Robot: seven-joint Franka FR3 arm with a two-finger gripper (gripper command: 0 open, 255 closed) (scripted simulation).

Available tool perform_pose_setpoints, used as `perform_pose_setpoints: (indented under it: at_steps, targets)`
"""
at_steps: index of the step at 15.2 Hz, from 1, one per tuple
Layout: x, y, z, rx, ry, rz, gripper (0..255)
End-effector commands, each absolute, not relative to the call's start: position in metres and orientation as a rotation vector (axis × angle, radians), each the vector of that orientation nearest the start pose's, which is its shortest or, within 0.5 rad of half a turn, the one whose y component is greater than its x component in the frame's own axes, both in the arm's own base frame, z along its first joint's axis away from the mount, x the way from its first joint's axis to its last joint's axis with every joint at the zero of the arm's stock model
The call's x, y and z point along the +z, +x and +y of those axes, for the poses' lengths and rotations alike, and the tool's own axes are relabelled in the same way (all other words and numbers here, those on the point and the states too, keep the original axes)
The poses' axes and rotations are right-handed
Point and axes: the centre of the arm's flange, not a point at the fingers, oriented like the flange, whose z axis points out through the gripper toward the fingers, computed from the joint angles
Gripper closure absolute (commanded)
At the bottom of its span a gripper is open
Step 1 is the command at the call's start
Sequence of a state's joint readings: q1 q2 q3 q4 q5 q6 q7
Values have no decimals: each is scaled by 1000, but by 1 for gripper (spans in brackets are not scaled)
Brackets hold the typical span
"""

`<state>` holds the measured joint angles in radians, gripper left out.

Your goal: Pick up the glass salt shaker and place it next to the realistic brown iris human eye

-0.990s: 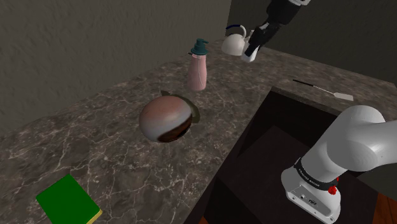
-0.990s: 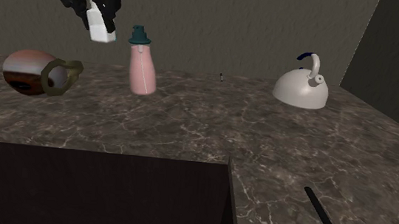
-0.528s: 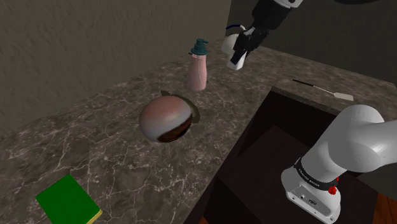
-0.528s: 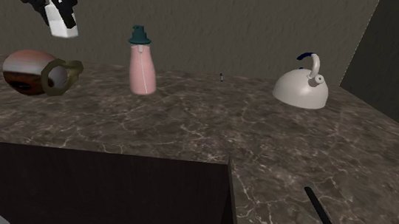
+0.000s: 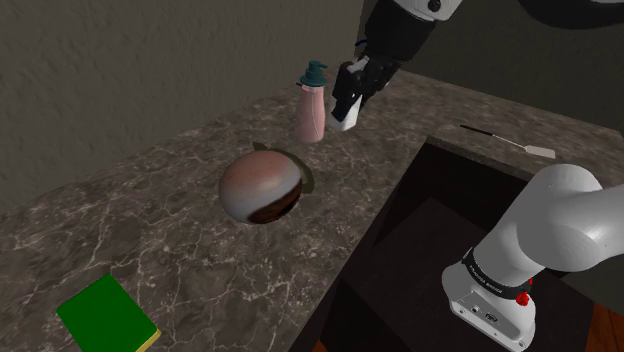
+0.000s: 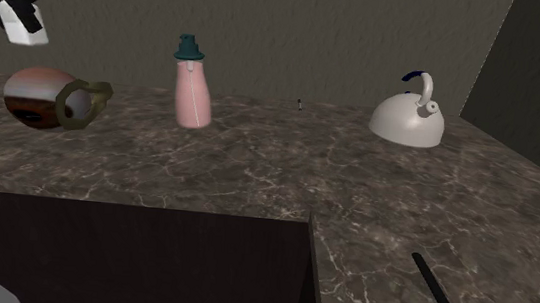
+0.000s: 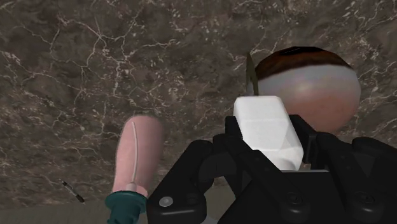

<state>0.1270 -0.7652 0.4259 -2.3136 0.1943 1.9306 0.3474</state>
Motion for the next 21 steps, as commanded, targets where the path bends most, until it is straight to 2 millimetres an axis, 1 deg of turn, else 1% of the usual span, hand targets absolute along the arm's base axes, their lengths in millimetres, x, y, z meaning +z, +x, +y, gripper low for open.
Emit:
perform_pose_setpoints:
  at_steps: [1, 10, 21]
  targets:
    - [614, 279, 270, -535, -3049, -163, 255]
    - [614, 259, 387, -535, -3049, -163, 255]
    - [556, 259, 387, -535, -3049, -163, 255]
